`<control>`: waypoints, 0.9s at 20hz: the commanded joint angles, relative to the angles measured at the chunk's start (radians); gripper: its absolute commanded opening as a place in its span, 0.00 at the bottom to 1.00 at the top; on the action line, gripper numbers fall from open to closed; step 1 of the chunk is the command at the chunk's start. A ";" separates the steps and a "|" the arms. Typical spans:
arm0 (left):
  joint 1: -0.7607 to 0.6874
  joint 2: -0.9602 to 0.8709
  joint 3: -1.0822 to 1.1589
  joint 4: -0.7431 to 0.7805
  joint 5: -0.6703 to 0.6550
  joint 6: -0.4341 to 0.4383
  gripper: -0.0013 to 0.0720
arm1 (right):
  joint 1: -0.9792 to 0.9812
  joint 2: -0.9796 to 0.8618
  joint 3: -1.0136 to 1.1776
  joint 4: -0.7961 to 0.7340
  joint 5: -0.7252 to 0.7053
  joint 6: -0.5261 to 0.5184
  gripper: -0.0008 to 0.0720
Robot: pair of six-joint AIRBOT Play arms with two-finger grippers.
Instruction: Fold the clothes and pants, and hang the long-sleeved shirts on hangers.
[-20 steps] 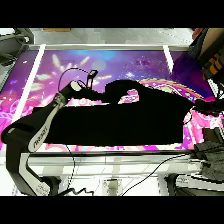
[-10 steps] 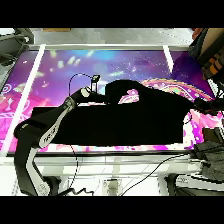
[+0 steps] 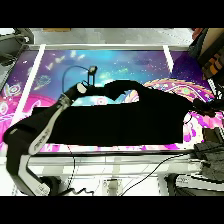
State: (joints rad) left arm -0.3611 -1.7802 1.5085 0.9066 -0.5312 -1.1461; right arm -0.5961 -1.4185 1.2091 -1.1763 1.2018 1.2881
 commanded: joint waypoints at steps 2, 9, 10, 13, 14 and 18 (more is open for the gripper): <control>0.048 0.243 0.000 0.292 0.027 0.002 0.03 | 0.000 0.002 0.000 0.002 0.108 -0.021 0.04; 0.063 0.481 0.000 0.612 0.127 0.000 0.03 | 0.000 0.029 0.000 0.002 0.208 -0.045 0.03; 0.064 0.490 0.000 0.612 0.106 0.000 0.03 | 0.000 0.030 0.000 0.002 0.225 -0.045 0.03; 0.099 0.482 -0.001 0.615 -0.072 -0.060 0.03 | 0.000 0.030 0.000 0.002 0.262 -0.049 0.03; 0.124 0.470 -0.001 0.644 -0.158 -0.118 0.03 | 0.000 0.030 0.000 0.002 0.262 -0.050 0.03; 0.253 0.356 -0.001 0.769 -0.447 -0.404 0.03 | 0.000 0.030 0.000 0.002 0.231 -0.052 0.03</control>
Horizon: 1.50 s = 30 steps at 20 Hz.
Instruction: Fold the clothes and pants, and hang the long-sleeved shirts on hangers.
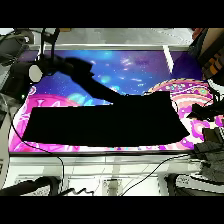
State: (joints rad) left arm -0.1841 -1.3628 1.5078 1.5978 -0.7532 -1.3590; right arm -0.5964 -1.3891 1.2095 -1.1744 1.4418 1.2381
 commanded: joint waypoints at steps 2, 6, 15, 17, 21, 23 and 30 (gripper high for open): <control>0.113 -0.135 0.000 0.077 -0.366 -0.204 0.03 | 0.000 0.000 0.000 0.000 -0.032 -0.002 0.03; 0.122 -0.225 0.000 0.076 -0.337 -0.205 0.61 | 0.000 0.000 0.000 0.000 -0.081 -0.002 0.03; 0.296 -0.235 -0.001 0.106 -0.325 -0.254 0.96 | 0.000 0.000 0.000 0.000 -0.126 -0.002 0.03; 0.375 -0.267 -0.002 -0.065 -0.362 -0.142 0.90 | 0.000 0.000 0.000 0.000 -0.126 -0.002 0.03; 0.407 -0.383 -0.001 -0.267 -0.371 -0.039 0.61 | 0.000 0.000 0.000 0.000 -0.154 -0.002 0.03; 0.375 -0.430 -0.001 -0.268 -0.320 -0.039 0.62 | 0.000 0.000 0.000 0.000 -0.159 -0.002 0.03; 0.235 -0.500 -0.001 -0.267 -0.085 -0.039 0.62 | 0.000 0.000 0.000 0.000 -0.161 -0.002 0.03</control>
State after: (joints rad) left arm 0.0978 -1.8412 1.5078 1.3399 -0.9443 -1.4048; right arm -0.5964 -1.3891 1.2095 -1.1744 1.2835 1.2358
